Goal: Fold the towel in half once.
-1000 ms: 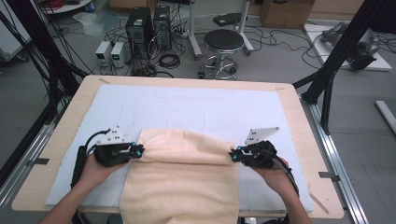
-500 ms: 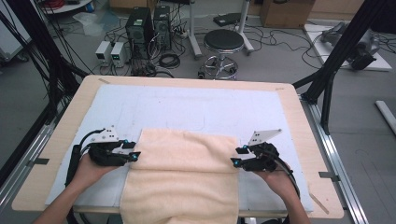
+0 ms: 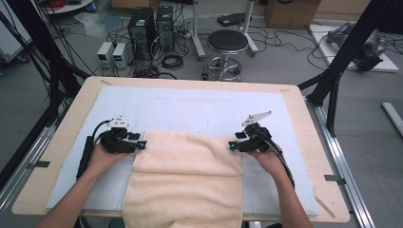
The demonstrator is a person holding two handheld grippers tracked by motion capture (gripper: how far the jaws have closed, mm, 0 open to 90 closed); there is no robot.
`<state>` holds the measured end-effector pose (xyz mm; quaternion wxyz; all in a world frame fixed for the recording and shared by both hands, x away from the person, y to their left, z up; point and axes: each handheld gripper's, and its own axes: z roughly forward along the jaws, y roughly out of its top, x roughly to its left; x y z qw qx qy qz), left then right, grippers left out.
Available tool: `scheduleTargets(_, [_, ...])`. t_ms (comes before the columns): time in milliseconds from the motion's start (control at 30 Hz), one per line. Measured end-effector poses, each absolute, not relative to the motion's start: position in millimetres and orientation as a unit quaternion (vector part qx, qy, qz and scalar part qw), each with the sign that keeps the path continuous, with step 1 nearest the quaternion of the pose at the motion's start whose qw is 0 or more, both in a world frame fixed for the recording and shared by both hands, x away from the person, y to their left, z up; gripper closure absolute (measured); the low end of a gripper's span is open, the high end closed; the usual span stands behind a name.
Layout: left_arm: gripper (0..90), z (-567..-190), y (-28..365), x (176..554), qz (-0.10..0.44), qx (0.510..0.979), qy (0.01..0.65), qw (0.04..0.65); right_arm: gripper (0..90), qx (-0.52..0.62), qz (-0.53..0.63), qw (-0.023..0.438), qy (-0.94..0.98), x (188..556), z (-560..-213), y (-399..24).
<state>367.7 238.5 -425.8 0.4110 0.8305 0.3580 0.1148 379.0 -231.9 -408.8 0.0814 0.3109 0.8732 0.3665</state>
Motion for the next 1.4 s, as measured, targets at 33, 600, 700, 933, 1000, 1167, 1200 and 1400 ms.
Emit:
scheduleTargets(33, [50.4,-426.2,237.6,369.6,0.114,0.831,0.36,0.409,45.8,0.311,0.36,0.079,0.876,384.5,-410.2,-229.5])
scheduleTargets(600, [73.7,-432.4,215.0,387.6,0.145,0.856,0.356,0.345,79.5,0.308,0.321,0.059,0.894,401.3,-428.2,-216.5])
scheduleTargets(700, [80.7,-431.7,212.1,385.8,0.152,0.861,0.346,0.341,80.9,0.301,0.321,0.06,0.896,401.2,-427.8,-216.1])
scheduleTargets(933, [87.5,-426.5,220.7,385.5,0.141,0.852,0.356,0.358,81.7,0.302,0.335,0.057,0.891,399.2,-422.8,-219.0])
scheduleTargets(1000, [87.6,-421.0,224.1,383.2,0.139,0.847,0.355,0.37,81.8,0.298,0.34,0.059,0.89,396.5,-419.3,-219.5])
scheduleTargets(1167, [87.6,-409.0,230.3,368.3,0.128,0.841,0.343,0.398,81.2,0.283,0.354,0.062,0.89,379.8,-401.9,-223.3])
scheduleTargets(1200, [87.6,-406.5,232.2,361.0,0.123,0.841,0.337,0.405,81.1,0.279,0.356,0.063,0.89,375.7,-398.8,-223.4])
scheduleTargets(1400, [87.6,-397.8,245.9,312.7,0.121,0.841,0.299,0.434,81.2,0.23,0.373,0.076,0.896,325.4,-375.8,-219.4])
